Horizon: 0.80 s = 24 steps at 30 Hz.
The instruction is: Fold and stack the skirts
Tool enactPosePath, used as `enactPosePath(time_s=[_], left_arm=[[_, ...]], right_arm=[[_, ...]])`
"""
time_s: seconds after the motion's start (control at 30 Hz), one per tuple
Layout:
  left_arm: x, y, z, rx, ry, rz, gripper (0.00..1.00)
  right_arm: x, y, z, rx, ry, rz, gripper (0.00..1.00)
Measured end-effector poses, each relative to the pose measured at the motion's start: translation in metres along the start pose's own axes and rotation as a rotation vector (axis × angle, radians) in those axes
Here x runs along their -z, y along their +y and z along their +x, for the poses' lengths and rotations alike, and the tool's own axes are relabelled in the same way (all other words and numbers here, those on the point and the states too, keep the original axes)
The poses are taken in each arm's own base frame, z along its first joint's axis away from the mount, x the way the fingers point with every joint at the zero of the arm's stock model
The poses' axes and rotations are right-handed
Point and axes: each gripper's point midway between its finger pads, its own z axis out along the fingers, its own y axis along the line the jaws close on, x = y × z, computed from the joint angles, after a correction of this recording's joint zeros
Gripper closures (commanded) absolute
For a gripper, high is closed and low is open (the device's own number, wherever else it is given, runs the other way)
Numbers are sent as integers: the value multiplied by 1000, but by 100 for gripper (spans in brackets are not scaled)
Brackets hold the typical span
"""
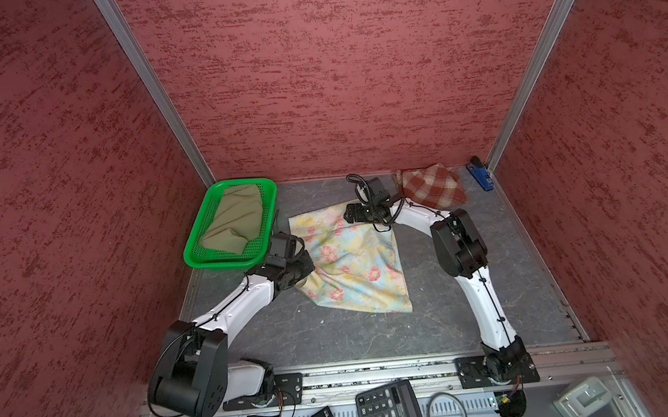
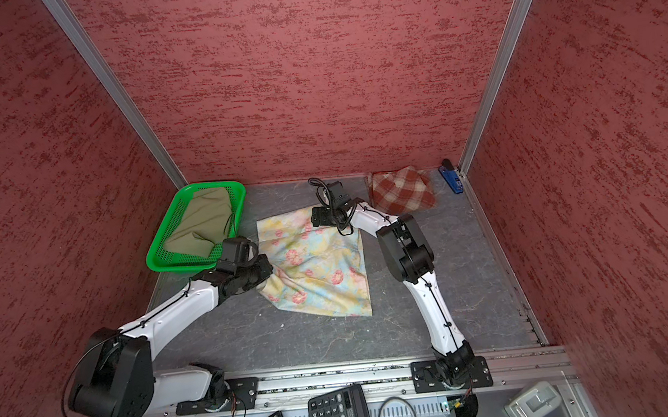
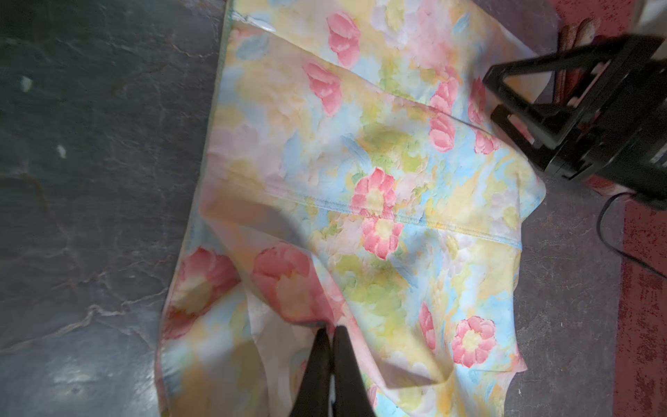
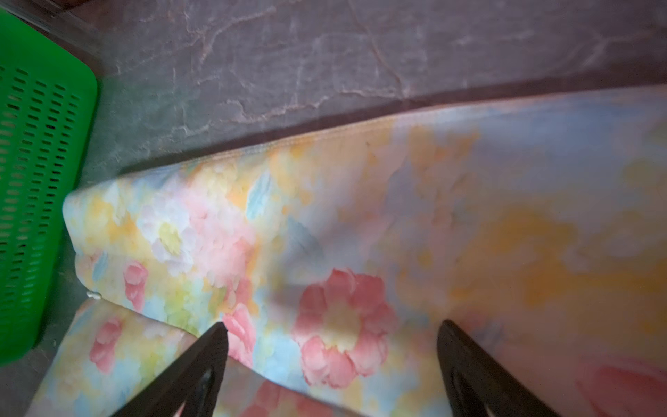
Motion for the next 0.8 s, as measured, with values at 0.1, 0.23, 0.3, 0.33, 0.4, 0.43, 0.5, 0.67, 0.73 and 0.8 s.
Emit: enactPosePath(time_s=[0.1,0.23,0.3,0.33,0.4,0.43,0.5,0.67,0.73,0.8], left_arm=[[-16,-4,7,-7,36,-10,100],[-23,-10,15,-14,51,-4,100],[-22,-13,17,-15,42,8,100],[-20,-12,19,-14,40,9,97],[-16,-9,25,-17,33,8,80],[-13,-7,28,-16,29,7,72],[-8,-3,34,-15,26,2,63],[0,5,41,8,8,-8,60],[4,10,43,16,1,-12,62],[8,12,44,25,-10,-10,66]], right_arm=[[8,-4,-16,-2,-17,-2,8],[47,-21,-15,-8,-32,36,8],[83,-30,1,-20,-35,64,8],[101,-33,11,-25,-41,72,9],[142,-35,35,-37,-60,77,9],[158,-34,46,-41,-71,72,9],[188,-33,71,-60,-95,57,10],[224,-45,141,-142,-89,30,10],[228,-49,165,-177,-64,16,10],[229,-51,184,-212,-36,0,10]])
